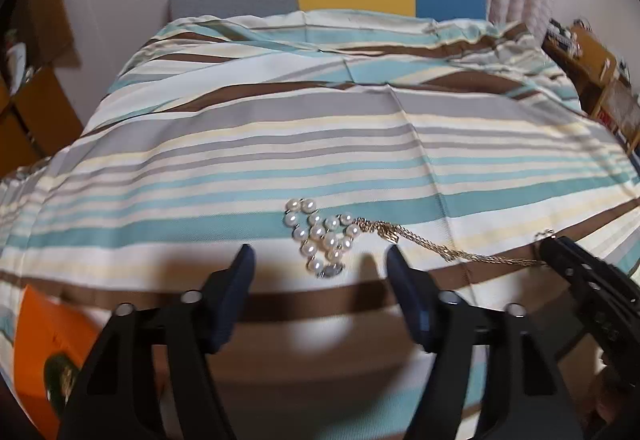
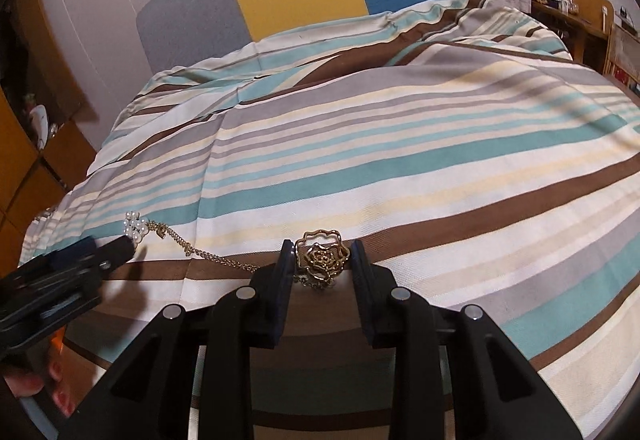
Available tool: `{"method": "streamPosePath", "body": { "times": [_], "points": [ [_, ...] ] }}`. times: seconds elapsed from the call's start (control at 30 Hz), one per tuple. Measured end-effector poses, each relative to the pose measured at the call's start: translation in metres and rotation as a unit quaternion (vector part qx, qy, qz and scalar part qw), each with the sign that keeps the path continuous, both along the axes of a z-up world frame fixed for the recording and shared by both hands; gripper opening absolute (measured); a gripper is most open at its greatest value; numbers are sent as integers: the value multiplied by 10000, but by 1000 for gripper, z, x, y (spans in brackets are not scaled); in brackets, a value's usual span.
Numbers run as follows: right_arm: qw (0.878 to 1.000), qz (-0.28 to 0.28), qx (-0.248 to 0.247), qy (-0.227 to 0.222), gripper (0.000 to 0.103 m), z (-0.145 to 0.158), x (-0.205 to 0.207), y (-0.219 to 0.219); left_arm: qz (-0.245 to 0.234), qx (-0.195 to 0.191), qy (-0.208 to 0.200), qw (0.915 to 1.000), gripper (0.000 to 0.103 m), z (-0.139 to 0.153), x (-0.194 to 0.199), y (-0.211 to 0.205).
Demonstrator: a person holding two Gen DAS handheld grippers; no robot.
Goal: Organize jewelry
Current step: 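Grasp the rose pendant with the right tool while the left tool grasps the pearl cluster, then lift the pearl necklace with both tools and carry it over the orange box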
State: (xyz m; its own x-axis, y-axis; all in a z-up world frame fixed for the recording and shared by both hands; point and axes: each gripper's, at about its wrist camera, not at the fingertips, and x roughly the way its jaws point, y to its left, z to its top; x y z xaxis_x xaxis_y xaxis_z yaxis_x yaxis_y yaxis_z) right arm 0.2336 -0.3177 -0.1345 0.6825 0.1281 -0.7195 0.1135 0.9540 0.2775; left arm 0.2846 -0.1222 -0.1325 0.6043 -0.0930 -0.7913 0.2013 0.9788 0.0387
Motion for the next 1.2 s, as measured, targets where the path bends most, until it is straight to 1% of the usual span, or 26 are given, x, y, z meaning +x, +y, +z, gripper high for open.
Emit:
{"method": "streamPosePath", "body": {
  "times": [0.1, 0.17, 0.2, 0.23, 0.3, 0.33, 0.4, 0.43, 0.7, 0.8, 1.03, 1.2],
  "points": [
    [10000, 14, 49, -15, 28, 0, 0, 0, -178, 123, 7, 9998, 46, -10, 9, -2],
    [10000, 12, 82, -12, 28, -1, -1, -1, -285, 77, -77, 9995, 38, -12, 10, -2],
    [10000, 12, 85, -12, 28, -1, 0, 0, -319, 41, -77, 9995, 29, -12, 10, -2],
    [10000, 15, 85, -17, 28, -1, -1, 0, -351, 8, -95, 9993, 24, -11, 10, -2],
    [10000, 20, 87, -38, 28, -1, -2, -2, -367, -16, -127, 9992, 22, -11, 10, -2],
    [9999, 23, 94, -58, 28, -1, -2, -2, -356, -47, -153, 9992, 15, -10, 9, -1],
    [9999, 26, 106, -101, 28, 0, -3, -2, -243, -130, -203, 9994, 12, -7, 7, 4],
    [9999, 27, 111, -125, 28, 1, -4, -2, -187, -192, -240, 9994, 8, -4, 6, 7],
    [9990, 138, 201, -363, 28, 17, -12, 3, -5, -548, -415, 9976, 8, 12, -14, 28],
    [9984, 217, 230, -462, 28, 28, -15, 8, -18, -634, -506, 9967, 8, 21, -26, 32],
    [9951, 492, 129, -852, 28, 69, -19, 30, -17, -884, -665, 9939, 8, 46, -44, 41],
    [9912, 714, 26, -1117, 28, 98, -22, 51, -11, -902, -837, 9924, 8, 70, -55, 46]
  ]
}}
